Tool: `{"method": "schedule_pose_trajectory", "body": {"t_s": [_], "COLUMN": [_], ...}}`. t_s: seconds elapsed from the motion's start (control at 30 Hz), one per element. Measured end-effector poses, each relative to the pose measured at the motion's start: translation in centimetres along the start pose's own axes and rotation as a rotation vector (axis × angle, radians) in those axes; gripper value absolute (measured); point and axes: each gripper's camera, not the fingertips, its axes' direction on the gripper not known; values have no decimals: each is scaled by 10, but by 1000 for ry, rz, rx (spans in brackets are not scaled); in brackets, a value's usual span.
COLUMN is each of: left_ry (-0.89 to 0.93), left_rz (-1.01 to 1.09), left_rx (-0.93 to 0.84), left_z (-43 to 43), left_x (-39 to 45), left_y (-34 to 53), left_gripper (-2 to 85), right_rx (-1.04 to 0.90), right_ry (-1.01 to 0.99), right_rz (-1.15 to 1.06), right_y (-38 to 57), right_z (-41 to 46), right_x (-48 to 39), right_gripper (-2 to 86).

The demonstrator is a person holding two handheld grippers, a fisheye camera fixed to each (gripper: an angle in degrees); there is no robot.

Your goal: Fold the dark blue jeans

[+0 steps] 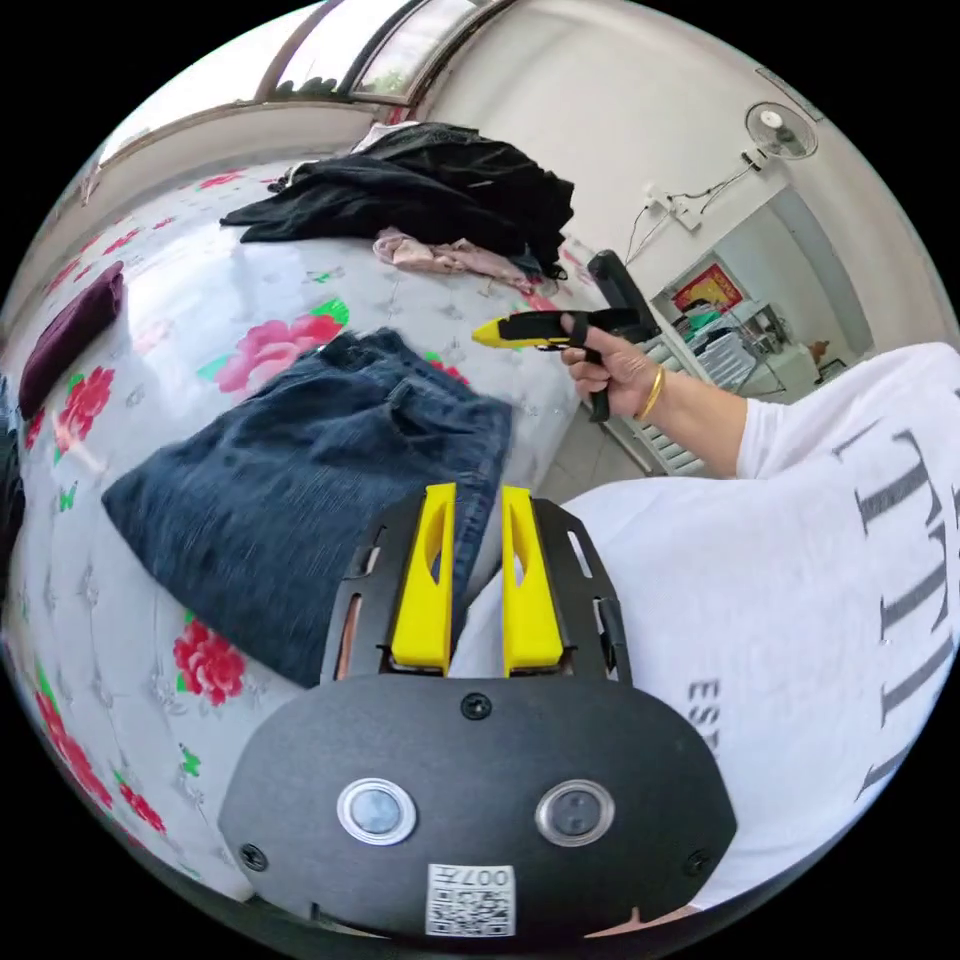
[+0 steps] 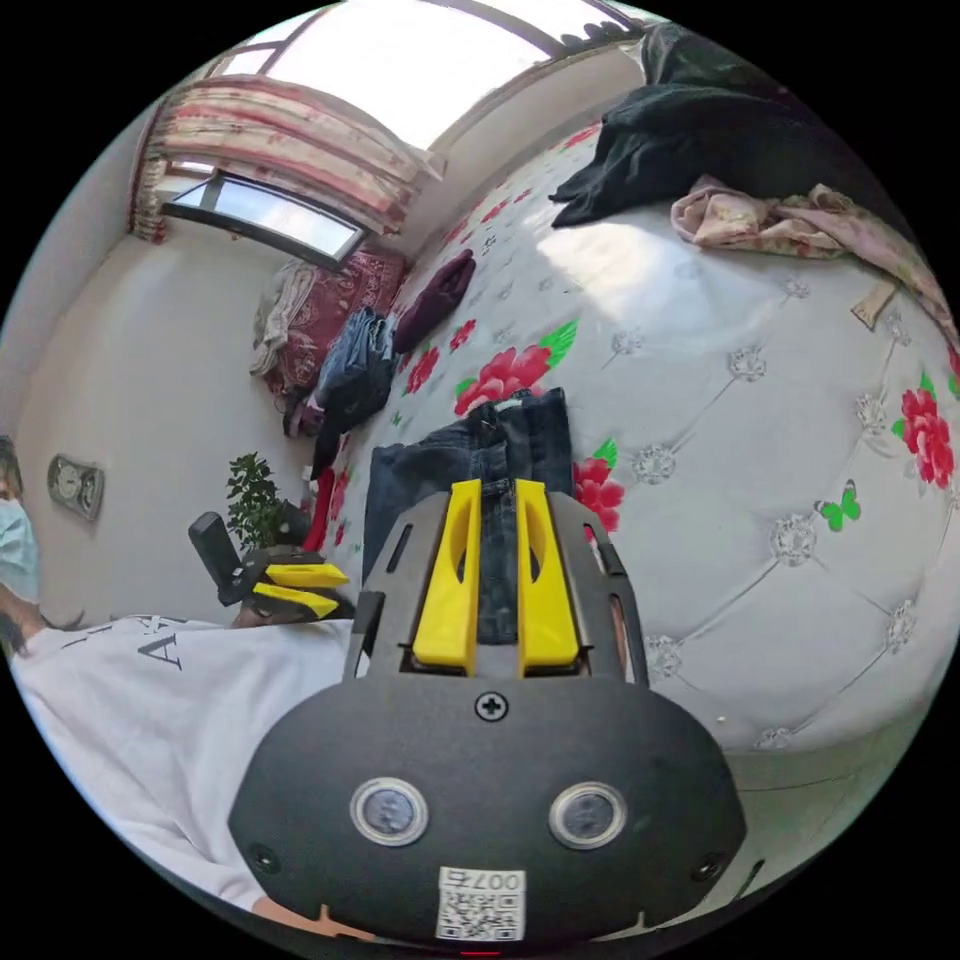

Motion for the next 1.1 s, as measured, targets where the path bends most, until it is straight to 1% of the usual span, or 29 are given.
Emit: {"method": "schedule_pose_trajectory", "body": {"t_s": [0.07, 0.13, 0.17, 0.23, 0.33, 0.37, 0.4, 0.43, 0.47, 0.5, 0.57, 0.63, 0.7, 0.77, 0.83, 0.9, 0.97, 1.03, 1.07, 1.1], "left_ry": [-62, -72, -67, -46, -29, -15, 39, 100, 122, 140, 162, 191, 212, 244, 279, 277, 238, 167, 143, 88], "left_rz": [-76, -277, -341, -557, -683, -697, -710, -713, -718, -723, -719, -658, -622, -596, -575, -553, -508, -435, -418, -385], "left_rx": [27, 80, 95, 148, 162, 147, 108, 77, 67, 57, 10, -29, -4, 58, 167, 224, 264, 306, 321, 357], "left_z": [-8, -19, -22, -26, -16, -10, 4, 19, 26, 33, 42, 43, 30, 8, -34, -72, -116, -183, -201, -240], "left_x": [-18, -59, -71, -109, -138, -144, -154, -164, -169, -177, -192, -206, -214, -225, -247, -269, -293, -324, -332, -346], "left_y": [16, 49, 60, 100, 129, 131, 130, 126, 124, 118, 109, 96, 89, 84, 78, 71, 63, 50, 47, 43], "left_gripper": [66, 76, 81, 104, 124, 128, 135, 141, 137, 130, 108, 63, 52, 49, 48, 46, 45, 45, 45, 45], "right_rx": [-7, -19, -26, -71, -108, -106, -105, -127, -163, -251, -286, -334, -318, -277, -246, -227, -201, -155, -144, -122], "right_ry": [-8, -37, -43, -67, -60, -65, -85, -129, -168, -233, -216, -138, -130, -192, -237, -252, -299, -368, -378, -394], "right_rz": [37, 84, 97, 147, 160, 159, 161, 162, 158, 155, 145, 123, 89, 54, -8, -75, -135, -224, -253, -315], "right_y": [5, 9, 9, 11, 16, 16, 16, 14, 12, 9, 5, -4, -11, -21, -45, -71, -103, -153, -166, -193], "right_z": [-5, -7, -7, -3, 2, 2, 3, 7, 14, 32, 46, 54, 50, 43, 41, 45, 56, 77, 83, 97], "right_x": [18, 42, 48, 73, 94, 97, 101, 104, 106, 105, 99, 86, 70, 50, 15, -18, -53, -109, -126, -160], "right_gripper": [86, 99, 102, 112, 109, 106, 101, 95, 91, 84, 68, 52, 43, 36, 29, 24, 22, 21, 22, 23]}}
